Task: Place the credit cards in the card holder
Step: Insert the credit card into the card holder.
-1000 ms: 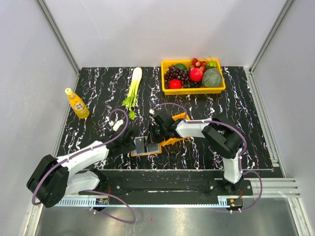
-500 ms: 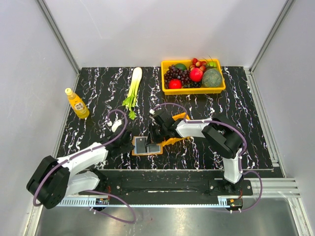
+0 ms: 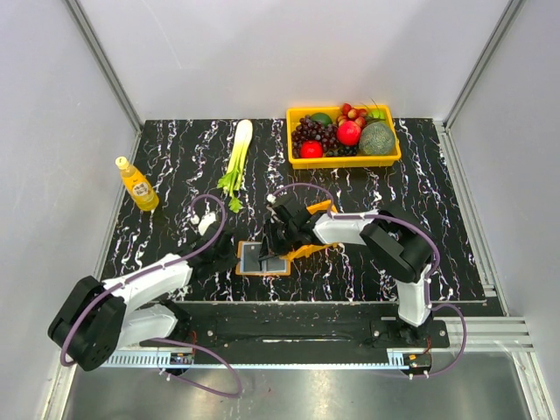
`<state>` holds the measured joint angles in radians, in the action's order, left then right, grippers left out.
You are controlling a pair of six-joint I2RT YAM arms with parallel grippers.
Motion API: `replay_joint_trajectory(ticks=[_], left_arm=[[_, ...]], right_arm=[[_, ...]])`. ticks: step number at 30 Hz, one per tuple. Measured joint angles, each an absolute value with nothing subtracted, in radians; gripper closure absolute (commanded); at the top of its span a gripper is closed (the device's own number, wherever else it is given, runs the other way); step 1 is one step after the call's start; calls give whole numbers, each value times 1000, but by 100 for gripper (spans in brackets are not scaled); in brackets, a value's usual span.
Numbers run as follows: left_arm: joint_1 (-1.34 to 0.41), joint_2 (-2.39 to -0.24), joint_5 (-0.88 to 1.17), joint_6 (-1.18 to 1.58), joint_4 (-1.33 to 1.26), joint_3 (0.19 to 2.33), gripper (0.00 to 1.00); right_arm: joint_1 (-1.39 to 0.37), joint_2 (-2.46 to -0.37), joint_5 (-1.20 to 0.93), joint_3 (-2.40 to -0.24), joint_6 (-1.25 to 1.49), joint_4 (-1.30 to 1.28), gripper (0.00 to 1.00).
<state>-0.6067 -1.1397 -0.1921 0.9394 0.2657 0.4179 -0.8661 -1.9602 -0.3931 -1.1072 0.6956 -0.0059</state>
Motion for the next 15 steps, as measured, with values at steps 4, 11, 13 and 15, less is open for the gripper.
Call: replay_joint_trajectory(ticks=[4,11,13,15], left_arm=[[-608,-1141,-187,956,255,418,100],[-611,-1140,-183,965,254,418,100],[-611,-1137,-180,965,257,418,100],[-612,-1131,-174,965,265,417,100]], right_arm=[[-870,-1929,-353,-1100,696,-28,65],[-870,-1843,-290,-1086,660,-84,60],[-868,-1811,-273,-1086,647,-105,60],[-860,-1768,-253,-1086,633,-131,60]])
